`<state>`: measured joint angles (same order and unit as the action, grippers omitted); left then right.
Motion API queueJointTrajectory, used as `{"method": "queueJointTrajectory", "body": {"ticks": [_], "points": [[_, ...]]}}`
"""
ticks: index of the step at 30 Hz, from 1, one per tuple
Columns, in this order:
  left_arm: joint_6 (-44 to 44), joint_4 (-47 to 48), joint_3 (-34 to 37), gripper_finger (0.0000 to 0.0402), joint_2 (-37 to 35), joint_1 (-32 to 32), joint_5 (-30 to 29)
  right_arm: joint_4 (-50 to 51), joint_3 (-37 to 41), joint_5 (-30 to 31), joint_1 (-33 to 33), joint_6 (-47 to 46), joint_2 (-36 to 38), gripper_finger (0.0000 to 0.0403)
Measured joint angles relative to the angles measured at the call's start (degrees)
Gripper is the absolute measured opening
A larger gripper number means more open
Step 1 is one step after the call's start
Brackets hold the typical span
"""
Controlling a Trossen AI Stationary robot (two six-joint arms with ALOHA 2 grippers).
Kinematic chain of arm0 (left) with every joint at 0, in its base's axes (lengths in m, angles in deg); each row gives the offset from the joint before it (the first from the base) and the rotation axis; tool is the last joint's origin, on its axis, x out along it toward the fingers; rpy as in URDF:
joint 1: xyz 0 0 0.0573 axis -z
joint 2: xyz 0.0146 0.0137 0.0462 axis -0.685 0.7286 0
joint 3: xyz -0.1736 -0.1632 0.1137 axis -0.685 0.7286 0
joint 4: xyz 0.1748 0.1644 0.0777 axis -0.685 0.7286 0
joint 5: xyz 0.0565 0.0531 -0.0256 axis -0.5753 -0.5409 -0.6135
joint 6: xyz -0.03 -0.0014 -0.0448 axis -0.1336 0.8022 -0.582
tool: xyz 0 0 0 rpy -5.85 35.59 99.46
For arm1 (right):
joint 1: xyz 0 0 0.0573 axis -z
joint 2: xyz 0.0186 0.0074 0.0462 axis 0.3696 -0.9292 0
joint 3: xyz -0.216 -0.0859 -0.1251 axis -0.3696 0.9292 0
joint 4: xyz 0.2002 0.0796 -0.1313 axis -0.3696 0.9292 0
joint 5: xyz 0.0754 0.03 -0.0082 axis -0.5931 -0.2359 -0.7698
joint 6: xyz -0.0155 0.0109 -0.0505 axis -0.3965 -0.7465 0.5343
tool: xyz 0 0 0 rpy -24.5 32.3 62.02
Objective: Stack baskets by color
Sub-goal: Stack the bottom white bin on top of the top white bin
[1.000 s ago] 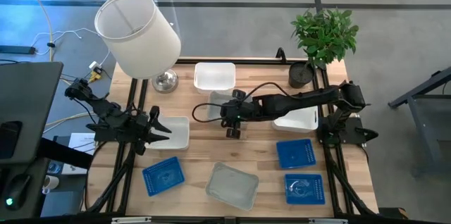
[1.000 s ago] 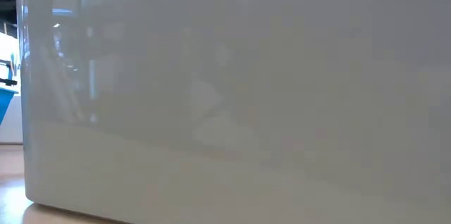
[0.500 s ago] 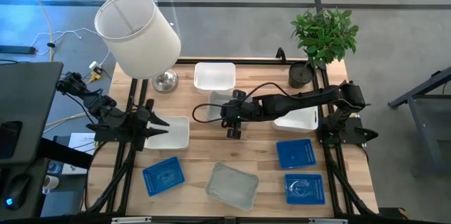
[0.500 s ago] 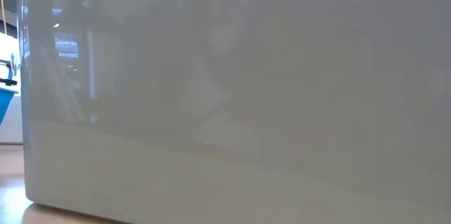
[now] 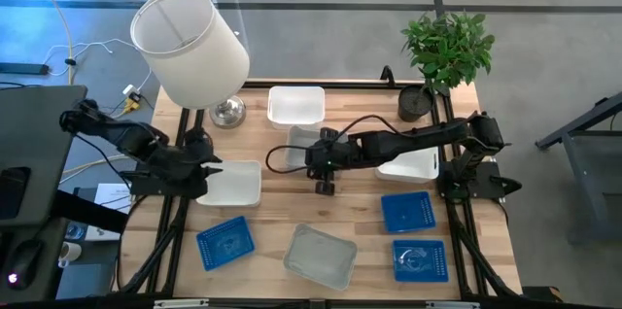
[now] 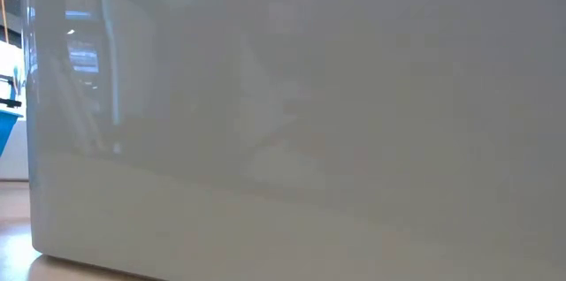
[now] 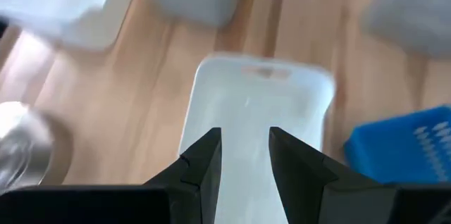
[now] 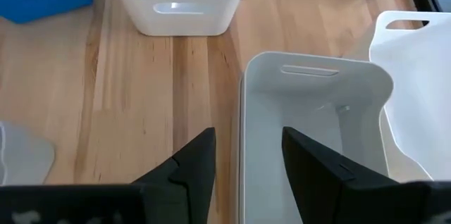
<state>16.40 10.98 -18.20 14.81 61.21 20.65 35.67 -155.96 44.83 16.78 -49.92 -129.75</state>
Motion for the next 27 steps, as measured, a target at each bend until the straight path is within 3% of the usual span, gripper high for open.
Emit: {"method": "queueJointTrajectory", "body": {"ticks": [11, 18, 27], "points": [[5.26, 16.46, -1.46, 0.0106, 10.8, -11.03, 7.63, 0.46, 0.0, -0.88, 0.0, 1.02, 0.0, 0.0151], [14.92, 16.45, -1.46, 0.0106, 13.35, -15.35, 15.33, 0.79, 0.0, -1.25, -0.02, 1.02, 0.0, 0.0151], [16.74, 16.21, -1.46, 0.0106, 16.21, -19.81, 14.98, 1.6, 0.02, -1.22, -0.01, 1.02, 0.0, 0.0151]]}}
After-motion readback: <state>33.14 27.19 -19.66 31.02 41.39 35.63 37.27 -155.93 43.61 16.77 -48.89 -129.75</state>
